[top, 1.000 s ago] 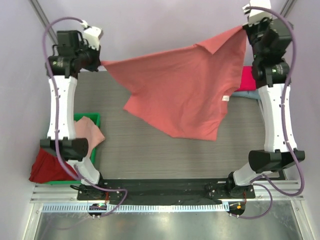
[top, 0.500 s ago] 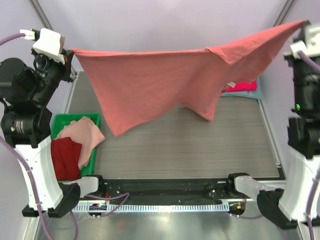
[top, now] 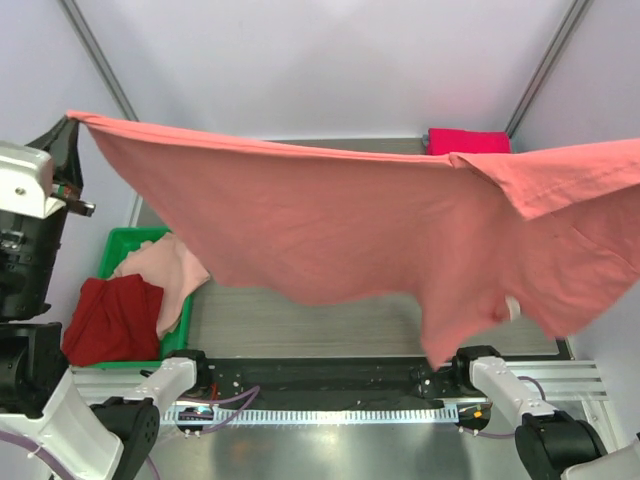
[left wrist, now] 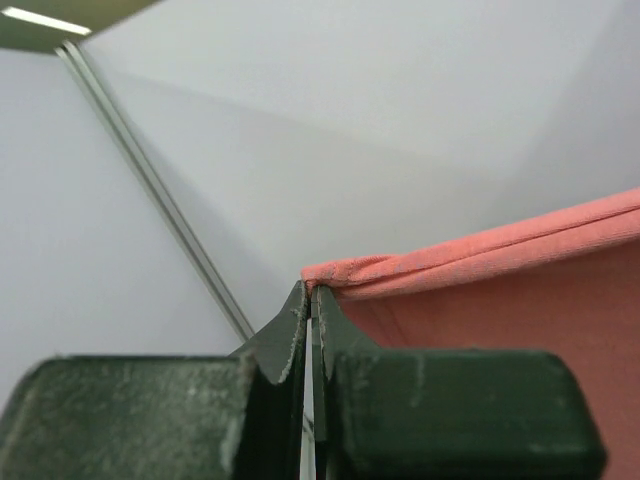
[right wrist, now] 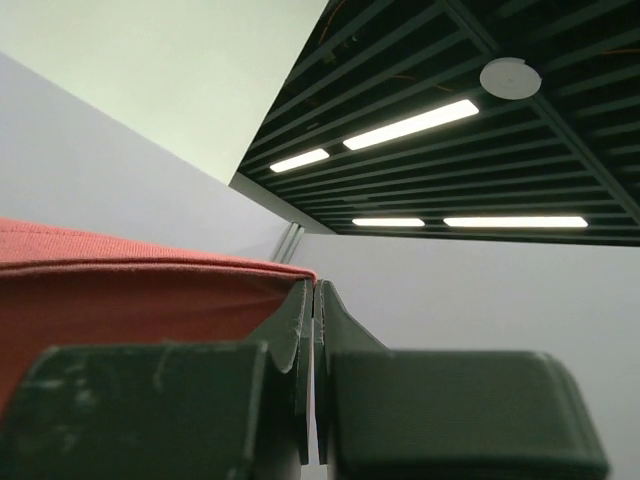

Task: Fold and stack the t-shirts
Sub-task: Flatten the tshirt out

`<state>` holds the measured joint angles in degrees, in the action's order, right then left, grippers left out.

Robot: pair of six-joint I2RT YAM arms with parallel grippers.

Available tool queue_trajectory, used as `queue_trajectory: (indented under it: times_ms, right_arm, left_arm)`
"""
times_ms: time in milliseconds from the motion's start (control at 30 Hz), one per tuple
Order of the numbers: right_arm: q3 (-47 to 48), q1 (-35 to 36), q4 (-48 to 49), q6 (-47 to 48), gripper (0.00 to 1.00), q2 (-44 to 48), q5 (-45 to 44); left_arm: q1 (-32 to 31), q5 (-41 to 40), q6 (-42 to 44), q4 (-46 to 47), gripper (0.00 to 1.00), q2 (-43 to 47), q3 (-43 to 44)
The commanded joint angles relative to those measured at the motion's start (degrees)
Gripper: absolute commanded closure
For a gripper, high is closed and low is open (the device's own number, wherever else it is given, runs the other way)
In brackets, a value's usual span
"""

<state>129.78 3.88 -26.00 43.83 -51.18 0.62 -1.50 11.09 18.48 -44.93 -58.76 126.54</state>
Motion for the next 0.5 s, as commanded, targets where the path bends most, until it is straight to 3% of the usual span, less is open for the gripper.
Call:
queue_trajectory:
  times_ms: [0,133,333,467]
  right_arm:
    - [0.39,-0.36,2.44,5.12,0.99,-7.60,-2.64]
    - [-6.69,-0.28,6.29,7.23,0.99,-11.22,-2.73]
    - [-28.99,-0.28,14.90,12.50,0.99,-13.15,2.18]
    - [-37.65,-0.36,18.52,12.06,0.99,-18.59,4.21]
  left_arm:
    - [0.27,-5.46,4.89,3.53,1.00,-4.25,1.86]
    - [0.27,-5.21,6.04,3.97,1.00,-8.91,0.56]
    - [0.27,-2.13,5.43,5.20,1.00,-14.62,-12.00]
    - [0.27,0.15,5.34,7.22,1.00,-21.63,-21.40]
